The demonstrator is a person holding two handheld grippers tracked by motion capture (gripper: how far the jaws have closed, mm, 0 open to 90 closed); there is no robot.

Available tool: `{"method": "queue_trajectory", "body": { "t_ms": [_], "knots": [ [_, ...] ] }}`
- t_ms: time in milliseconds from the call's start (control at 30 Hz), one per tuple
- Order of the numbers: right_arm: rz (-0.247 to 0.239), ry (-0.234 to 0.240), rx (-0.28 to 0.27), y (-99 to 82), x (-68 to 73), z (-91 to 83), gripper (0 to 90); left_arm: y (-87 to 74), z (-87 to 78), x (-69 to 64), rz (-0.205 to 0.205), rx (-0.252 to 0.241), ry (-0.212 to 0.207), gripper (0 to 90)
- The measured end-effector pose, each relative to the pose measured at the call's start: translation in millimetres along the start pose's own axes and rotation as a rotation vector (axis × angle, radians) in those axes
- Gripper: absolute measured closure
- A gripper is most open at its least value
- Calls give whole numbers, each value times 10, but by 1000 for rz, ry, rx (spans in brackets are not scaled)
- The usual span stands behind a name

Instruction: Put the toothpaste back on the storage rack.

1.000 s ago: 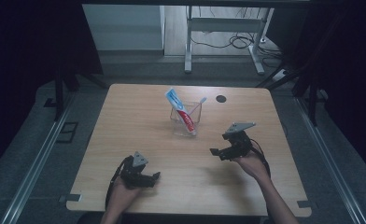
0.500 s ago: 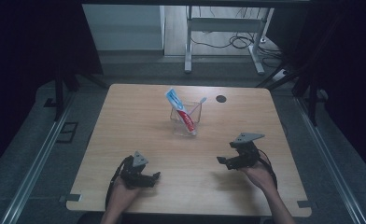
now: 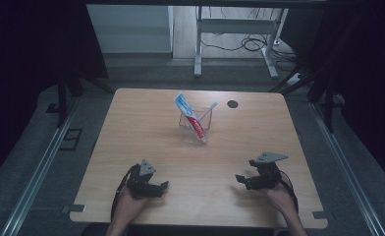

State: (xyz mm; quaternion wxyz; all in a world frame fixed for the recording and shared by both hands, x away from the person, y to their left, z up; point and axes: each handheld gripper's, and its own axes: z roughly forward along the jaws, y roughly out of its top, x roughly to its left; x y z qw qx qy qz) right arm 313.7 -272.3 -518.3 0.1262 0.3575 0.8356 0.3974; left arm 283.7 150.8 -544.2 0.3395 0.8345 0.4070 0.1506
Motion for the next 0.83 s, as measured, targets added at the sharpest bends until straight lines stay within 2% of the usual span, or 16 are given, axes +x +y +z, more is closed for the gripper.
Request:
{"method": "queue_trajectory", "body": {
  "t_ms": [400,633,733,833],
  "knots": [
    [28,-16,17,-275,-4,-31,134,-1,1,-4,-5,-2,0,131],
    [3,-51,30,-349,19,-44,134,-1,2,-5,-5,-2,1,131],
    [-29,-72,46,-349,51,-35,123,-1,2,-5,-5,-2,1,131],
    [-30,-72,47,-352,55,-35,121,0,-1,-1,-1,2,0,131]
  ]
}}
